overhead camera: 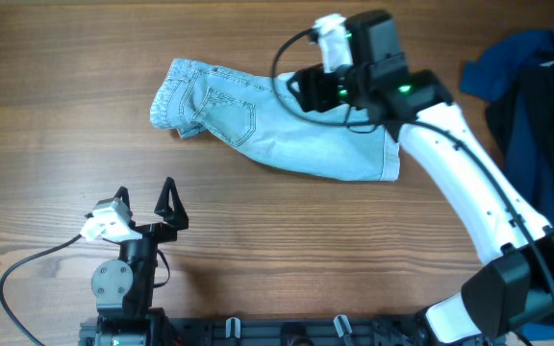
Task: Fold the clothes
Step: 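Lift the jeans with the right gripper and drag them to table center, then reach the left gripper to the jeans' left leg hem and grasp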
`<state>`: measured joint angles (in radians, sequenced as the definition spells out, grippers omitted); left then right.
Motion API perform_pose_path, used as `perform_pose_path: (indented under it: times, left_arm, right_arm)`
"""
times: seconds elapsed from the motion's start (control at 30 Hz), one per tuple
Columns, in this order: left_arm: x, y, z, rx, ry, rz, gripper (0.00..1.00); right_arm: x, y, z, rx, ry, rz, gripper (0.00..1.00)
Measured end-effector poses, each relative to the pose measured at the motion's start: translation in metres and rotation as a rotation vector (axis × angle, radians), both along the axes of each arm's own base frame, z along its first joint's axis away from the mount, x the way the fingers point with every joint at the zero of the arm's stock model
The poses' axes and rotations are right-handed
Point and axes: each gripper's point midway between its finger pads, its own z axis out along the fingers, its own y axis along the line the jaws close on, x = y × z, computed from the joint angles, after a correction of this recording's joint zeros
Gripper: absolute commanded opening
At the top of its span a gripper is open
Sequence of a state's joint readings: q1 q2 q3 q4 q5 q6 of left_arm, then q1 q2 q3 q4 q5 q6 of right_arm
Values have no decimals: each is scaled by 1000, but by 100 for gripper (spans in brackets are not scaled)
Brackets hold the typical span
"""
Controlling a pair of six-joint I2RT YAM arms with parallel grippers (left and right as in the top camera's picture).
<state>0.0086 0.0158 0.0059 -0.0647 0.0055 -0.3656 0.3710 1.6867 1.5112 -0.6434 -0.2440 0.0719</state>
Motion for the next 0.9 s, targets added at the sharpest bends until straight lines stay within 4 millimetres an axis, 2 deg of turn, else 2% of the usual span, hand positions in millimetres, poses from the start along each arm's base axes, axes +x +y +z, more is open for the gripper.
perform_pose_path:
  times: [0.1,0.33,0.37,0.5,0.67,0.73,0.9]
  left_arm:
    - [0,0,0,0,0,0,100]
    - [0,6,2,2,-10,33,100]
    - [0,6,5,2,-22,34,100]
    - [0,-2,39,1,-157,-14,99]
    - [-3,-13,39,0,-88,-77,100]
    - [-7,-16,56,10,-63,-91,99]
    - [-11,-18,134,65,-62,-104,100]
  right_arm:
    - [2,-30,-9,-17,57,-67,100]
    - [-3,-75,-25,-54,157,-165,100]
    - [-3,-80,-26,-56,165,-176,100]
    - [-8,-104,-33,-74,213,-221,100]
    - [-10,-121,-36,-97,229,-230,100]
    - [-9,-125,-36,-101,225,-231,100]
    - [-8,-132,-37,-113,219,-231,100]
